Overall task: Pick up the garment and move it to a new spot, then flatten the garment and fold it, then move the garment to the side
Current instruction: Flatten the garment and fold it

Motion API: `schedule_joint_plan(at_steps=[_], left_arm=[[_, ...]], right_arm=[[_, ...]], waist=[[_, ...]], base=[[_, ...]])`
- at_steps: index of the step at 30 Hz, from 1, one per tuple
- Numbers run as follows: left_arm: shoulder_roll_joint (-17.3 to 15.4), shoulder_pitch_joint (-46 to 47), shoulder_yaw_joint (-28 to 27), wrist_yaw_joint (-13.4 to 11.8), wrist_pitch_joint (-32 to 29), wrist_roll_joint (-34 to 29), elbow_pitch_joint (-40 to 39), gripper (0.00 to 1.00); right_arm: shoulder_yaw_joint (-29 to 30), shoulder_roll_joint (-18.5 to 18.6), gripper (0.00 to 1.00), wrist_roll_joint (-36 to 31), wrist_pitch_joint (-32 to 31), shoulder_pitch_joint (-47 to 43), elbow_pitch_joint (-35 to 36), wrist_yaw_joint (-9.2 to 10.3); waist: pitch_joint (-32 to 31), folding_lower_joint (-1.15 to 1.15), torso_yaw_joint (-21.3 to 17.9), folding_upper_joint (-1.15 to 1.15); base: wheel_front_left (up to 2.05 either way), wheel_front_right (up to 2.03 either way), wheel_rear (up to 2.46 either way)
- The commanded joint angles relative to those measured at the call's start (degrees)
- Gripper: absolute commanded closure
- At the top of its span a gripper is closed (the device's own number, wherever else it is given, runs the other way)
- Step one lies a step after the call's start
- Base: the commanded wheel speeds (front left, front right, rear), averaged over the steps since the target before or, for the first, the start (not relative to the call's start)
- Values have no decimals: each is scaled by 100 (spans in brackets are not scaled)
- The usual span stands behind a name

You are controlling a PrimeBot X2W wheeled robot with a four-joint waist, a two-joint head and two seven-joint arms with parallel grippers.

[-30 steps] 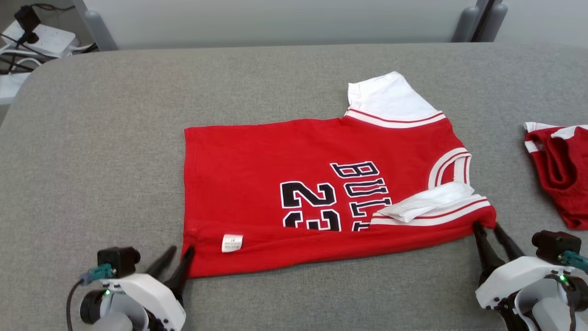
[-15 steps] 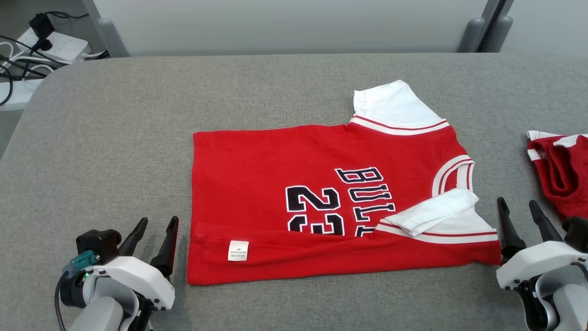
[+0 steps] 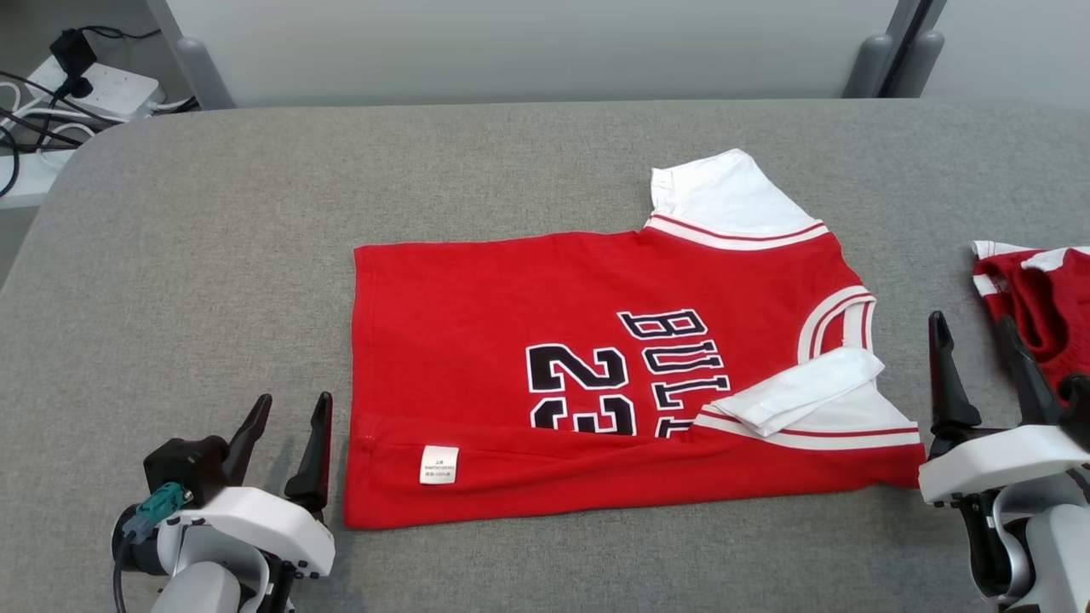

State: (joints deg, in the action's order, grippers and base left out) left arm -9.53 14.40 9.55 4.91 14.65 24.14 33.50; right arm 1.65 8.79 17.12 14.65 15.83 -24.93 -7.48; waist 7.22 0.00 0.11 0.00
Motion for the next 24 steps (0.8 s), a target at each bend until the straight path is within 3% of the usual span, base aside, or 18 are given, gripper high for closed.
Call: schedule_joint_plan(at_steps=[1, 8, 14, 24], left_arm=[[-105, 203, -290, 45, 35, -150, -163, 0], [-142, 779, -415, 180, 35, -489, -41, 0], [-265, 1511, -192, 248, 35, -522, 361, 0], [-652, 2786, 770, 257, 35, 277, 1154, 0]], right_arm=[[-93, -3, 0, -97, 35, 79, 211, -1], [-161, -122, 0, -299, 35, 472, 366, -1], [-283, -221, 0, -398, 35, 933, 397, -1], [-521, -332, 0, -402, 35, 1290, 363, -1]], waist=[[95, 0, -2, 0], [525, 0, -36, 0], [1002, 0, -76, 0], [1642, 0, -241, 0]], base=[[0, 0, 0], [0, 0, 0], [0, 0, 0], [0, 0, 0]])
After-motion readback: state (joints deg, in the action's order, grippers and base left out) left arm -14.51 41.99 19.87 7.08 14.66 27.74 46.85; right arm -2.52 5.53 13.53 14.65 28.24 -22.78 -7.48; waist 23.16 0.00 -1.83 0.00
